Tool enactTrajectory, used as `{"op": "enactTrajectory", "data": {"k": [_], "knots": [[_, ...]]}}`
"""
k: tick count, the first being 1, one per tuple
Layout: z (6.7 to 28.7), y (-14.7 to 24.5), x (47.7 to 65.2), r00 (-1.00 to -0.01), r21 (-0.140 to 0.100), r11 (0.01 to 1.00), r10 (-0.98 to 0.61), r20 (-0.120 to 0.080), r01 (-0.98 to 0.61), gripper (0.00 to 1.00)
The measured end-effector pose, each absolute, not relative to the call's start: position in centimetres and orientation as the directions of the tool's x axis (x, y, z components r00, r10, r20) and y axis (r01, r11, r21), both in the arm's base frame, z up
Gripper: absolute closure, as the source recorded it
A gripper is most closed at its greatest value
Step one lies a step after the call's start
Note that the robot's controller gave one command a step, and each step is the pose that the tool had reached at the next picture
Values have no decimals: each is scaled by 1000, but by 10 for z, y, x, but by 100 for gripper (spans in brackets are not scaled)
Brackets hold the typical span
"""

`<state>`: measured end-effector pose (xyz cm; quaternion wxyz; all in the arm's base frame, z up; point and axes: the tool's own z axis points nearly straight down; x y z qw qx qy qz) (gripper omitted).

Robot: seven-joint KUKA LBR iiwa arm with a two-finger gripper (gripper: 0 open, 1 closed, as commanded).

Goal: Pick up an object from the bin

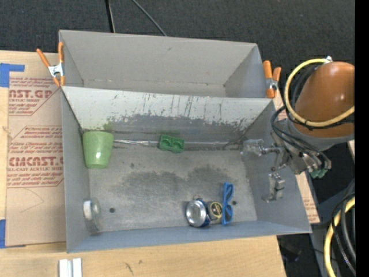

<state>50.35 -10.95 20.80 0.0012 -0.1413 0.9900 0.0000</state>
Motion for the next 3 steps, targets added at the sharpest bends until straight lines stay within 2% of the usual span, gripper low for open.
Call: {"op": "enactTrajectory", "data": {"k": [1, 2, 3], "knots": [[70, -54, 487, -669, -4, 669, -743, -7, -743, 0], [123, -35, 541, -464, -4, 464, -886, -5, -886, 0], [67, -92, 497, -420, 8, 420, -908, 4, -908, 0]]}}
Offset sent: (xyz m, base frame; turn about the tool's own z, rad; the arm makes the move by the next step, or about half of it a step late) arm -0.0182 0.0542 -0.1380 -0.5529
